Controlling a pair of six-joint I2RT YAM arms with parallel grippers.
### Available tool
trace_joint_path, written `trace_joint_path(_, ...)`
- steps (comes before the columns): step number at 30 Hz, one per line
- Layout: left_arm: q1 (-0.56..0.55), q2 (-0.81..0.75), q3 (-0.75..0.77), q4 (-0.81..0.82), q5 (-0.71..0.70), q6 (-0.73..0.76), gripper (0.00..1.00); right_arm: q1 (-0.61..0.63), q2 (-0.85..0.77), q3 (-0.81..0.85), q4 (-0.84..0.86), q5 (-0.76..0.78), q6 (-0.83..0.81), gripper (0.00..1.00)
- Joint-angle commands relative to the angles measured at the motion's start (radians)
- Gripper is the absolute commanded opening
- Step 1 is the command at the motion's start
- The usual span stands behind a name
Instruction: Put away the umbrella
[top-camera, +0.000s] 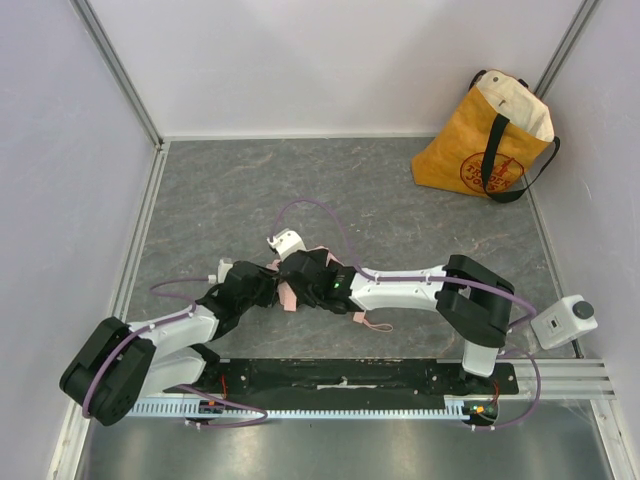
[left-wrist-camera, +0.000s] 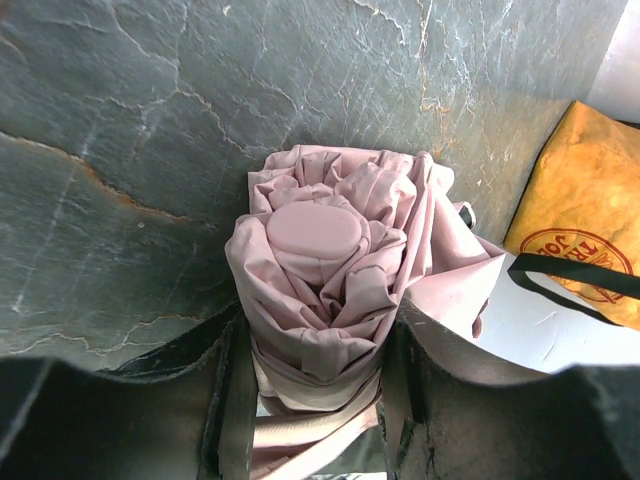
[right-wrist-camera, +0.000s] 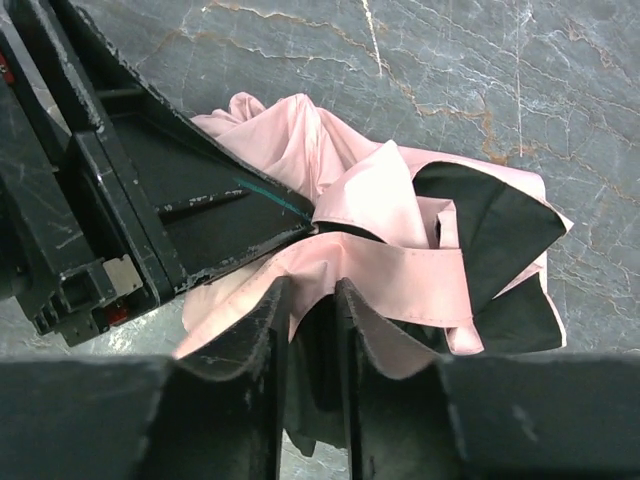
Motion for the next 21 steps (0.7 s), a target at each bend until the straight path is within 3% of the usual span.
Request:
trace_joint_path(1, -0.001, 0.028, -0.032, -0.154, 0.000, 0.001, 0.02, 0.009, 0.013, 0.058, -0.037, 0.047, -0.031, 0.25)
trace_joint_path(3, -0.001, 0.038, -0.031, -0.149, 0.006, -0.002, 0.02, 0.013, 0.013, 0.069, -0.050, 0.048, -0.042, 0.13)
trace_joint_path(6, -0.002, 0.050, -0.027, -0.145, 0.011, -0.003, 0.02, 0.018, 0.008, 0.084, -0.074, 0.059, -0.062, 0.07)
trace_joint_path(14, -0.002, 0.087, -0.023, -0.145, 0.000, -0.046, 0.02, 0.088, -0.087, 0.098, -0.128, 0.034, -0.115, 0.00)
trace_joint_path(18, -0.002, 0.110, -0.003, -0.157, -0.014, -0.069, 0.02, 0.116, -0.163, 0.054, -0.145, -0.093, -0.069, 0.00)
trace_joint_path(21, -0.002, 0.127, -0.001, -0.154, -0.006, -0.106, 0.02, 0.118, -0.248, -0.058, -0.067, -0.267, -0.013, 0.00)
